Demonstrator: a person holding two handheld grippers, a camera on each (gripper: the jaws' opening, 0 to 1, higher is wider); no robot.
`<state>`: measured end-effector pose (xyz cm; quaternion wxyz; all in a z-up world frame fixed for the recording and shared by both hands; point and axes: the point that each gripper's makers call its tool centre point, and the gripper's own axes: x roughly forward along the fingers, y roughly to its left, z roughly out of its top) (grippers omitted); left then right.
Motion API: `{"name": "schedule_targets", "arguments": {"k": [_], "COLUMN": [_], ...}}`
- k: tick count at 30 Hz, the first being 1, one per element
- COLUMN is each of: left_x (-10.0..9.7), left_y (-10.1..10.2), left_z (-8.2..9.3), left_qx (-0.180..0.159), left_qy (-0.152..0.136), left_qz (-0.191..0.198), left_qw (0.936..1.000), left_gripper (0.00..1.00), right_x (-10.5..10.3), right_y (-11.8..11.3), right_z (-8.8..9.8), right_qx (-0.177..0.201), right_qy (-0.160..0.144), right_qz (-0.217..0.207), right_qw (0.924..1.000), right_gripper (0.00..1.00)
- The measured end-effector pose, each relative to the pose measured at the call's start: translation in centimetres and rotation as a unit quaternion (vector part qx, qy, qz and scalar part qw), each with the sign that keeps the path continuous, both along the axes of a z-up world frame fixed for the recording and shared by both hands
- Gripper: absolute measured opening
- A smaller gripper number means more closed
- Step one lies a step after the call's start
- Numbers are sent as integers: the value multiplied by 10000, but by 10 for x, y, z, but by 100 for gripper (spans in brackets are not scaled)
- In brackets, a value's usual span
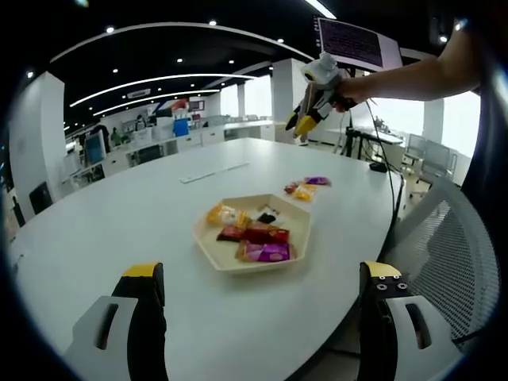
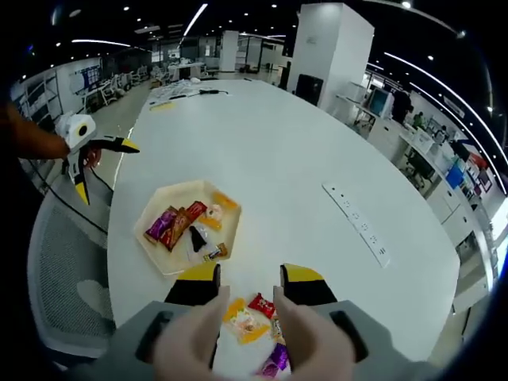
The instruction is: Place the target food into the container with the food tongs after gripping and lifting it, then release it inside without dropping or visibly crushing the food.
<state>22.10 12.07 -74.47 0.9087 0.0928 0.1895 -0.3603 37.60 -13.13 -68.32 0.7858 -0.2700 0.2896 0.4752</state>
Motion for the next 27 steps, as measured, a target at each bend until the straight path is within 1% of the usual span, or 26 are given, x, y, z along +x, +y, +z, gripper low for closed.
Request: {"name": "schedule_targets", "arguments": {"k": [5, 8, 10, 12, 14, 19, 21, 24, 27], "left_x": [-1, 0, 0, 0, 0, 1, 1, 1, 0], "left_y": [0, 1, 1, 0, 0, 3, 2, 2, 3], "left_z": [-2, -2, -2, -3, -3, -3, -3, -3, -3], "left_qx": [35, 35, 35, 42, 60, -7, 16, 11, 5], "left_qy": [33, 39, 43, 55, 58, 80, 85, 80, 85], "left_qz": [-6, 6, 18, 8, -6, 60, 43, 42, 80], "left_qw": [10000, 10000, 10000, 10000, 10000, 9999, 10000, 10000, 9999], "left_gripper": [99, 99, 99, 99, 99, 99, 99, 99, 99], "right_x": [0, 3, 5, 5, 7, 7, 5, 3, 5], "right_y": [-11, -17, -19, -21, -24, -25, -24, -22, -24], "right_z": [-4, -7, -8, -9, -12, -17, -19, -23, -27], "right_qx": [12, 50, 28, 82, 18, 44, 72, 143, 191], "right_qy": [-26, 6, -34, 10, 5, 36, 49, -18, 8], "right_qz": [69, 35, 14, -37, -66, -68, -3, 160, 146], "right_qw": [10000, 10000, 10000, 10000, 10000, 10000, 10000, 9998, 9997], "right_gripper": [29, 29, 30, 30, 30, 30, 30, 29, 30]}}
